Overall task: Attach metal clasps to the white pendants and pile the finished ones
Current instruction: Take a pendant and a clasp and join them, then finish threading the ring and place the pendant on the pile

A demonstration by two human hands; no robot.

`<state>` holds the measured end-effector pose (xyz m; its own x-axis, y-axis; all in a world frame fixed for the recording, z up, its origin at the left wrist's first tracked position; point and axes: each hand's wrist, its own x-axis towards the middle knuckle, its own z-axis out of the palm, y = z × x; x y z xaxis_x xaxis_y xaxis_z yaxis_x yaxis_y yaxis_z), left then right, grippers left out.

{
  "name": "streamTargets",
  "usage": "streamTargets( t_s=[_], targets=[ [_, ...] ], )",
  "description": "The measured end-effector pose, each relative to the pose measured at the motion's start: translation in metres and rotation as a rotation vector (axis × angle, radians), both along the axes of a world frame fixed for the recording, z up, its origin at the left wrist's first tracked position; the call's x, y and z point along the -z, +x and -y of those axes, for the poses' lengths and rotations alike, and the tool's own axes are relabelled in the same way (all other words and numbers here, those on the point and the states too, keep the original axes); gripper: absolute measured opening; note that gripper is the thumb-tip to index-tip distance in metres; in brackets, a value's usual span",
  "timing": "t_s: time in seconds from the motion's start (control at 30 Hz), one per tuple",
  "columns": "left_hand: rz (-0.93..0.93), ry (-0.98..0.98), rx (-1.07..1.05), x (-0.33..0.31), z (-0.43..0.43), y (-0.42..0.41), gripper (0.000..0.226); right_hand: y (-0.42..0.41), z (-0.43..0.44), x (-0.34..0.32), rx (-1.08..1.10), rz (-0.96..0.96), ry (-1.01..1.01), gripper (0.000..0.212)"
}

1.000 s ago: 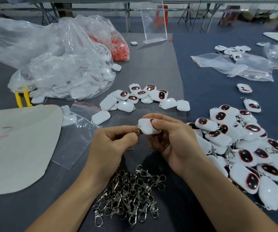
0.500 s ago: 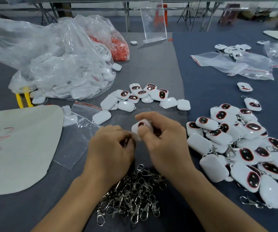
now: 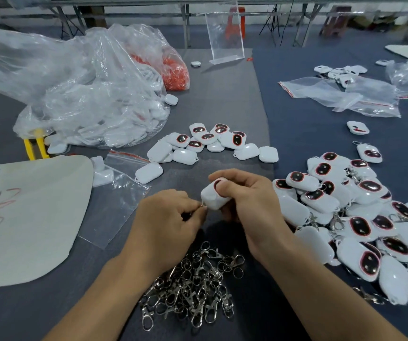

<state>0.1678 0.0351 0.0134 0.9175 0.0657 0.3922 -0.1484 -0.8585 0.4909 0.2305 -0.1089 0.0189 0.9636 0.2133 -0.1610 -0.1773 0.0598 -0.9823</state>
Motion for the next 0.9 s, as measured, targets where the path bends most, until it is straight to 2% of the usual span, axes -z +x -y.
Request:
streamTargets(
  t_s=[0.1,0.17,0.23,0.37,0.43,0.53,0.67,0.73,0.8,0.9],
  targets=[
    [0.051,0.265,0.014,0.001,0.002,0.001,0.026,-0.007,-0.004,0.005,0.068,0.284,-0.26,0.018],
    [0.056,0.326,0.019,0.002,0.003,0.0,0.021,-0.013,-0.007,0.005,0.06,0.441,-0.312,0.018],
    [0.063,0.352,-0.008,0.003,0.002,-0.001,0.016,-0.016,-0.008,0.003,0.035,0.503,-0.321,0.018],
    [0.066,0.323,-0.108,0.005,-0.005,0.001,0.015,-0.01,0.002,-0.005,0.025,0.472,-0.327,0.019],
    [0.052,0.283,-0.142,0.004,-0.007,0.001,0.012,-0.003,0.01,-0.012,0.049,0.529,-0.472,0.022],
    [0.02,0.219,-0.155,0.004,-0.008,0.0,0.015,0.011,0.029,-0.02,0.101,0.618,-0.832,0.026],
    [-0.182,-0.219,-0.008,-0.001,-0.002,-0.003,0.021,0.031,0.052,-0.023,0.123,0.629,-1.264,0.028],
    [-0.291,-0.351,0.14,-0.003,0.002,-0.004,0.024,0.036,0.056,-0.024,0.064,0.602,-1.418,0.021],
    [-0.387,-0.299,0.273,-0.006,0.002,-0.005,0.033,0.036,0.058,-0.022,0.05,0.634,-1.486,0.016],
    [-0.424,-0.095,0.35,-0.008,-0.002,-0.004,0.041,0.032,0.051,-0.019,0.121,0.736,-1.42,0.027]
  ],
)
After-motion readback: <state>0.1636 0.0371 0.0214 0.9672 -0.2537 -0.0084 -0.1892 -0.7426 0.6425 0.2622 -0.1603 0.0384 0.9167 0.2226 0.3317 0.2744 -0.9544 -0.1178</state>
